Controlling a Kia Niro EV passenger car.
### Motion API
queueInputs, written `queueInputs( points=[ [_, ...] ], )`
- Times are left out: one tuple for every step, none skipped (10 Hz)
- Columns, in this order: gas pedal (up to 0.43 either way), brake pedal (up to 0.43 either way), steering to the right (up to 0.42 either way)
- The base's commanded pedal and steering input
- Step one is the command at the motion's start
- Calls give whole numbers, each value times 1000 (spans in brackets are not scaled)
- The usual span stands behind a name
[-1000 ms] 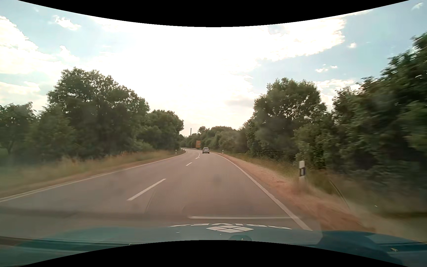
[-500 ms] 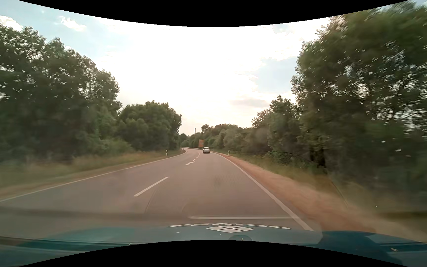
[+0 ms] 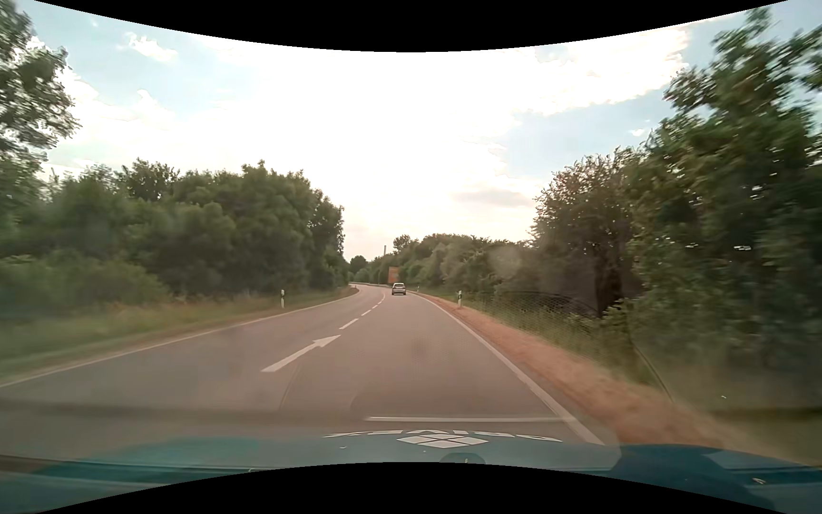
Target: Follow the waypoints while adhering to traffic rules and regulations
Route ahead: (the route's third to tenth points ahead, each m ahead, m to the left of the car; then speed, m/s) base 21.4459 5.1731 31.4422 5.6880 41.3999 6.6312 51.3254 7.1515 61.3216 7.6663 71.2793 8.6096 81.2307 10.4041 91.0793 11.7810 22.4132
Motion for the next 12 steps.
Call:
queueInputs(
  points=[
    [157, 0, -13],
    [169, 0, -12],
    [169, 0, -11],
    [169, 0, -11],
    [169, 0, -11],
    [169, 0, -11],
    [169, 0, -10],
    [169, 0, -10],
    [177, 0, -10],
    [177, 0, -10],
    [177, 0, -10],
    [177, 0, -10]
  ],
)
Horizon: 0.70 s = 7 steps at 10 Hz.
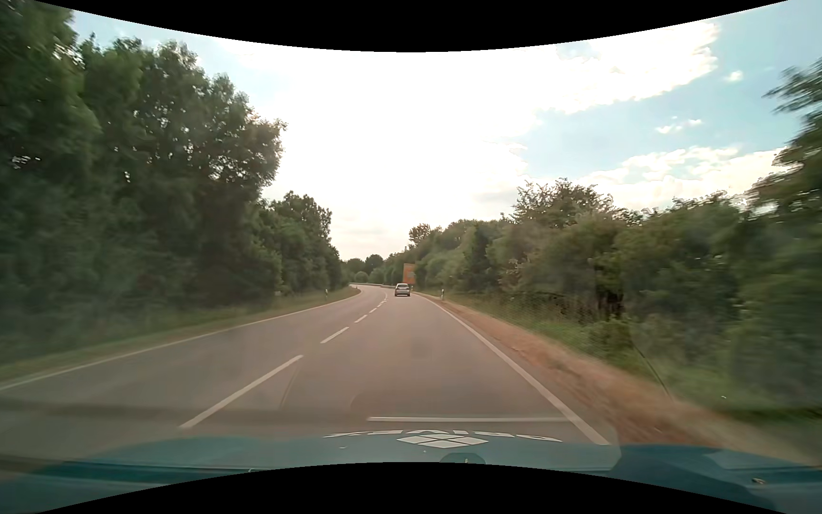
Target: Follow the waypoints while adhering to traffic rules and regulations
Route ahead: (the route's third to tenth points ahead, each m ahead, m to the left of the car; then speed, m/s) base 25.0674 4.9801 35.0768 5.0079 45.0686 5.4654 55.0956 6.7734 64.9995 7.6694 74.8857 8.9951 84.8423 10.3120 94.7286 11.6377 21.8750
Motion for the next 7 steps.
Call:
queueInputs(
  points=[
    [177, 0, -10],
    [177, 0, -10],
    [189, 0, -10],
    [189, 0, -10],
    [197, 0, -10],
    [197, 0, -10],
    [197, 0, -10]
  ],
)
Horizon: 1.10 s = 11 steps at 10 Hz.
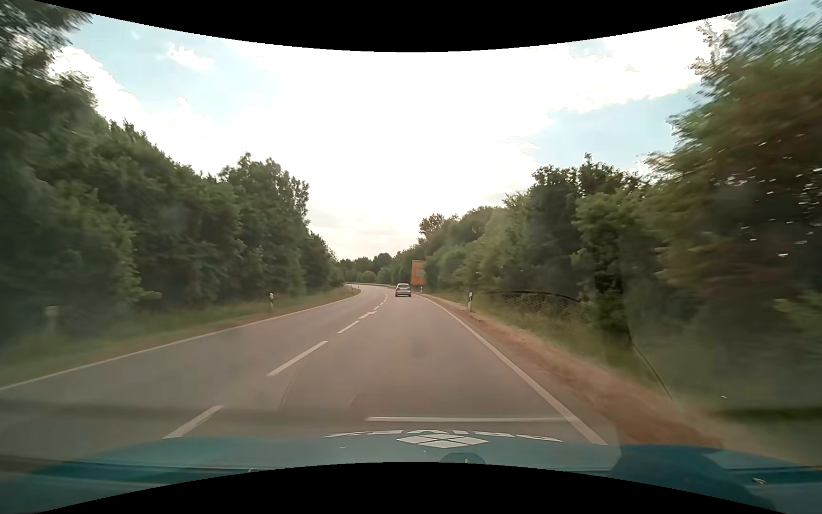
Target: Follow the waypoints while adhering to traffic rules and regulations
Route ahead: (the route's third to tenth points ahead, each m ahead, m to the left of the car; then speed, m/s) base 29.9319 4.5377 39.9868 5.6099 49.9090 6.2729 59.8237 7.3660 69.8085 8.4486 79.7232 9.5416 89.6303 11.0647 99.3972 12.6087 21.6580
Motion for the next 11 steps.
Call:
queueInputs(
  points=[
    [197, 0, -10],
    [197, 0, -10],
    [197, 0, -10],
    [197, 0, -10],
    [197, 0, -10],
    [197, 0, -10],
    [197, 0, -10],
    [189, 0, -10],
    [169, 0, -10],
    [157, 0, -10],
    [150, 0, -10]
  ],
)
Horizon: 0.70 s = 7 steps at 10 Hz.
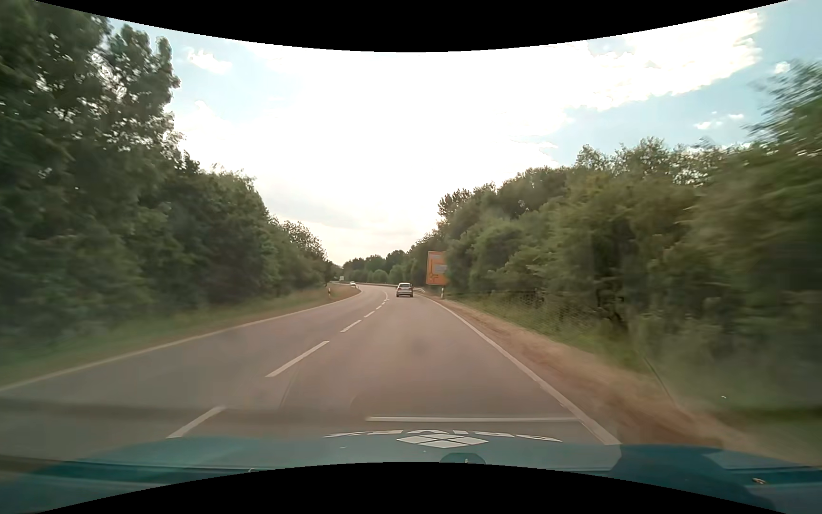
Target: Follow the waypoints while adhering to traffic rules and regulations
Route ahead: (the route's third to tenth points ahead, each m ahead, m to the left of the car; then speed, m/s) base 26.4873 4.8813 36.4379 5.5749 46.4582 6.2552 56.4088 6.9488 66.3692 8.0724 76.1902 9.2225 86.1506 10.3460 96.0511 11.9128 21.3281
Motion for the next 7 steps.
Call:
queueInputs(
  points=[
    [150, 0, -10],
    [150, 0, -10],
    [150, 0, -10],
    [150, 0, -10],
    [150, 0, -10],
    [157, 0, -9],
    [169, 0, -10]
  ],
)
